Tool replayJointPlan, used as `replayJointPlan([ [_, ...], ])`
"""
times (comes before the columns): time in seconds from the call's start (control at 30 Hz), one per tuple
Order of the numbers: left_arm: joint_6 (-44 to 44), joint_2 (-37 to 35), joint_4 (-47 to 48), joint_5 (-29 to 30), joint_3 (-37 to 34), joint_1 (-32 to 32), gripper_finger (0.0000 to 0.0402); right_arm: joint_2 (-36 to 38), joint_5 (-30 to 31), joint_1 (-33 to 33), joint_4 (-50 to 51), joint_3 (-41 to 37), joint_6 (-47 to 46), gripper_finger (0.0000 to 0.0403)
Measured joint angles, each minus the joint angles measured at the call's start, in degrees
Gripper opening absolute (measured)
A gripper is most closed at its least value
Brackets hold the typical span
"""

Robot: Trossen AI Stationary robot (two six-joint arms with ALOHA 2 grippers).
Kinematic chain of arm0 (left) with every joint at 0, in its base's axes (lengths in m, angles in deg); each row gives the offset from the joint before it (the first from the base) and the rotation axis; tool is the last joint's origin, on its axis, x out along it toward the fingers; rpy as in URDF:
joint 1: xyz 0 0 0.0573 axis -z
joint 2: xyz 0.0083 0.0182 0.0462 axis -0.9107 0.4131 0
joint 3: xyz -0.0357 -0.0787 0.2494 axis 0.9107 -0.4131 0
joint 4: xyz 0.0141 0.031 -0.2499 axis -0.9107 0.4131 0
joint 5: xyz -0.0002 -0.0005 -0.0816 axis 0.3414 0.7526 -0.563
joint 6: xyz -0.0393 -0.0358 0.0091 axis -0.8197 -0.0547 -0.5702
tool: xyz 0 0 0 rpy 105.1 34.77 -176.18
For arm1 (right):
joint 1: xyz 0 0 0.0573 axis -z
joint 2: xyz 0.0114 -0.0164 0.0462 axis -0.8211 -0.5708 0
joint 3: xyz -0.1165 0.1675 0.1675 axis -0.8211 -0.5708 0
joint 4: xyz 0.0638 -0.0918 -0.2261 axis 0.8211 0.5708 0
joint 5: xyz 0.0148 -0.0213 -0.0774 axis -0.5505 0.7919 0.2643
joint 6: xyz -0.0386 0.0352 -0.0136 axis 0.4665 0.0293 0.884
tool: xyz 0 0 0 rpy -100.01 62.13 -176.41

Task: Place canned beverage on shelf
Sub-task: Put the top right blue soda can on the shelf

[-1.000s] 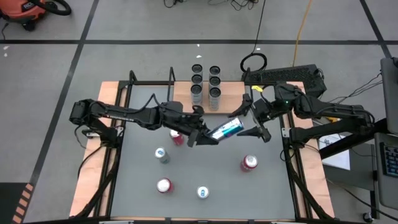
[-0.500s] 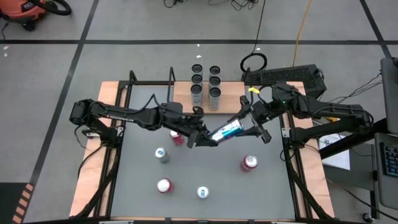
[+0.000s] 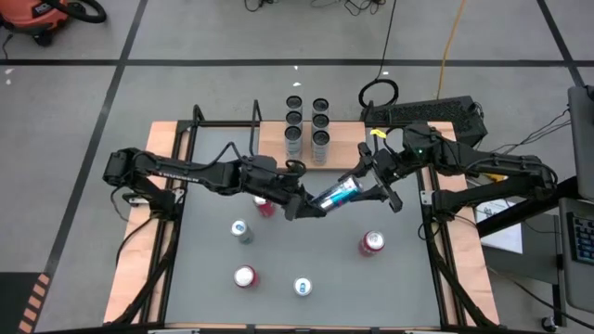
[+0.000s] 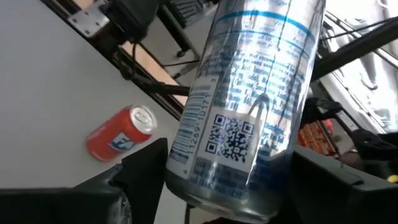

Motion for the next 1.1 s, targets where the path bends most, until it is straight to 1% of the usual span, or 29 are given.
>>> replayJointPlan([
  [0.17,-0.46,0.0,0.11,1.73,0.0,0.04,0.032,0.26,0.26,0.0,1.27,0.0,-1.02,0.019],
  [0.27,-0.94,0.02,0.11,2.61,0.0,-0.06,0.0327,1.11,1.73,-0.04,3.31,0.0,-1.05,0.019],
  [0.33,-1.02,0.02,0.11,3.21,0.0,-0.11,0.0329,1.78,1.77,0.18,4.56,0.0,-1.07,0.0188],
  [0.47,-1.04,0.02,-0.61,6.56,0.0,-0.24,0.0329,3.38,1.93,0.55,8.23,0.0,-3.36,0.0189],
  [0.67,0.18,0.02,-4.3,10.92,0.0,-0.24,0.033,5.26,5.66,0.59,13.24,0.02,-8.57,0.0188],
  [0.73,1.12,0.02,-5.79,12.03,0.0,-0.2,0.033,5.83,7.81,0.65,13.72,0.02,-11.18,0.0188],
  [0.8,1.96,0.02,-7.34,13.09,0.0,-0.2,0.0329,6.18,8.37,0.86,13.62,0.09,-12.85,0.0188],
  [0.9,2.29,0.02,-8.8,13.21,0.07,-0.2,0.0329,5.84,10.65,1.19,17.23,2.78,-14.17,0.019],
  [1.1,7.69,0.02,-8.92,10.82,2.99,-0.03,0.0329,2.06,15.86,2.92,29.94,13.75,-11.09,0.0189],
])
